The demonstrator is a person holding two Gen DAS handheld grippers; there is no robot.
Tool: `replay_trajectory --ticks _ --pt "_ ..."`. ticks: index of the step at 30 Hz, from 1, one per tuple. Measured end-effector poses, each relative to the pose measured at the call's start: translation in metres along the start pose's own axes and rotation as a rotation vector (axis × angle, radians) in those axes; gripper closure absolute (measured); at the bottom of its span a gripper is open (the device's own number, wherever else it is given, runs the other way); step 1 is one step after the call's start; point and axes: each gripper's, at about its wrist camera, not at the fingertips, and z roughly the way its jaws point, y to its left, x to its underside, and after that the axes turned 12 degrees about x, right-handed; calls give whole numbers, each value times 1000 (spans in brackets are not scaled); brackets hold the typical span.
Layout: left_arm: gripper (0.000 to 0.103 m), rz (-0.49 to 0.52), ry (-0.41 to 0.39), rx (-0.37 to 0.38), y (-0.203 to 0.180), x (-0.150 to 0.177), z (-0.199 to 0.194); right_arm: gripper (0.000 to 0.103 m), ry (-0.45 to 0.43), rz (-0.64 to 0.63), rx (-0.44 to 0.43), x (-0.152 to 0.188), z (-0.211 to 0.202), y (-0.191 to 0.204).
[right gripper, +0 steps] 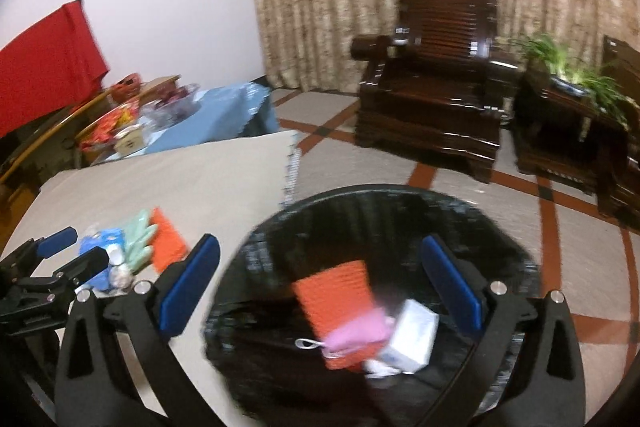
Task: Collect trash
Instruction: 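Move both tools back to the remaining trash on the table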
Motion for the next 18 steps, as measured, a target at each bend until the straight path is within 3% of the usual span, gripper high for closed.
replay_trajectory --ticks 10,18 --pt "6 -100 -13 -199 84 35 -41 5 26 -128 -189 2 12 101" --pt "11 -170 3 -264 132 55 -47 5 -8 -224 -296 14 24 164"
